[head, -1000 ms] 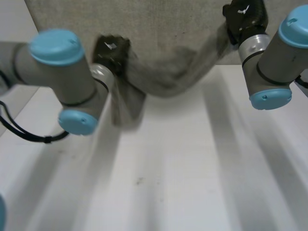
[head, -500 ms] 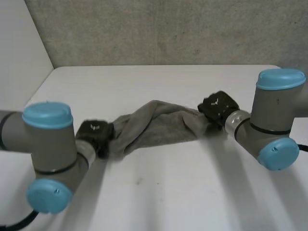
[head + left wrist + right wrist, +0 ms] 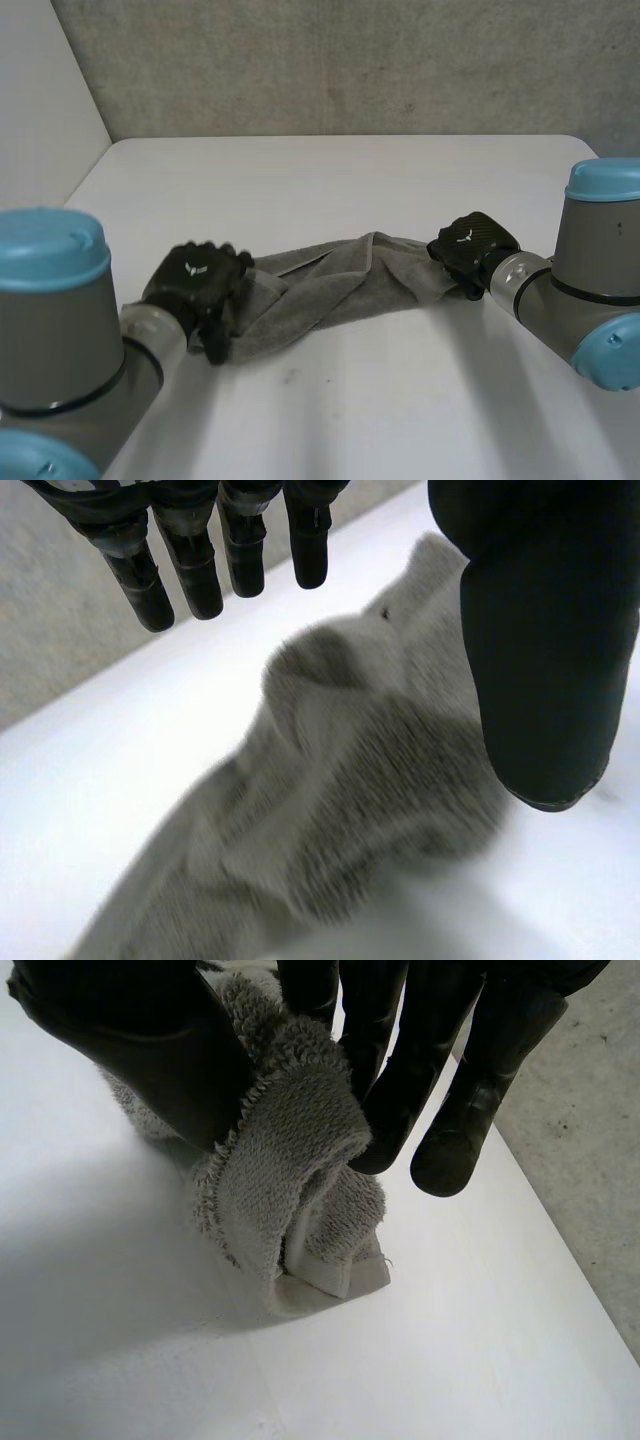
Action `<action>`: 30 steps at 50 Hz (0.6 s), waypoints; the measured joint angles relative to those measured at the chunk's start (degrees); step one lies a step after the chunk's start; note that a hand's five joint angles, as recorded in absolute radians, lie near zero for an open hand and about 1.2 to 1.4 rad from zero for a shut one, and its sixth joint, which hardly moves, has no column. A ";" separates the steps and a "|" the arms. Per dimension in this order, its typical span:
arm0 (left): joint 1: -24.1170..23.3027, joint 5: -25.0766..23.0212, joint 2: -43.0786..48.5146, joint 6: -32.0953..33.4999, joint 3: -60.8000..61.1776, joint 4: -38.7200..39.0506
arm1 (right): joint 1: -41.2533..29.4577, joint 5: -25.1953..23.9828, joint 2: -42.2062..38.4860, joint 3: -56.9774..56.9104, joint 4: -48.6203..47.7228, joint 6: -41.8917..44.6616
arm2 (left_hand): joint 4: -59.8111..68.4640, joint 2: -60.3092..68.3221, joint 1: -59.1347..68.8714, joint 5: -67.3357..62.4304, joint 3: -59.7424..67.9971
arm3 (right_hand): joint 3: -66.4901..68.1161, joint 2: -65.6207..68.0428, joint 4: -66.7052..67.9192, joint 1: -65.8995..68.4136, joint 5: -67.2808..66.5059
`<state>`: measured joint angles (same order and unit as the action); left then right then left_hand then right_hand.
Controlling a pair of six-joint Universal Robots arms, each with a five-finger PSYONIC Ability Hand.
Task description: Fold the towel.
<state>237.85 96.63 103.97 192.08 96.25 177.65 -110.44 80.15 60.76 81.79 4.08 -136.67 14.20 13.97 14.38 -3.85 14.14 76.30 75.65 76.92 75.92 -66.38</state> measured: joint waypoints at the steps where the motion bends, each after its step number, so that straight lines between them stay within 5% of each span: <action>1: 0.05 0.02 0.39 0.01 -0.79 0.00 | 0.00 0.00 -0.02 0.07 -0.17 0.00 | -0.09 -0.03 0.00 0.02 0.00 | 0.00 0.00 0.00 0.00 0.00; 19: -0.44 -0.18 17.33 0.34 -21.27 -1.16 | -0.02 0.06 -1.15 1.57 -2.15 0.04 | 4.92 5.22 4.70 -5.47 5.07 | 0.00 0.00 0.00 0.00 0.00; 30: -3.56 0.09 23.28 6.27 -25.35 -3.10 | -0.03 0.09 -1.35 2.26 -3.36 0.19 | 10.03 10.29 9.80 -10.47 10.17 | 0.00 0.00 0.00 0.05 0.00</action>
<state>234.30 96.72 127.26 198.34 70.90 174.55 -110.47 80.25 59.41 84.05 0.72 -136.49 24.24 24.26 24.18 -14.32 24.30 76.30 75.65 76.92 75.97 -66.38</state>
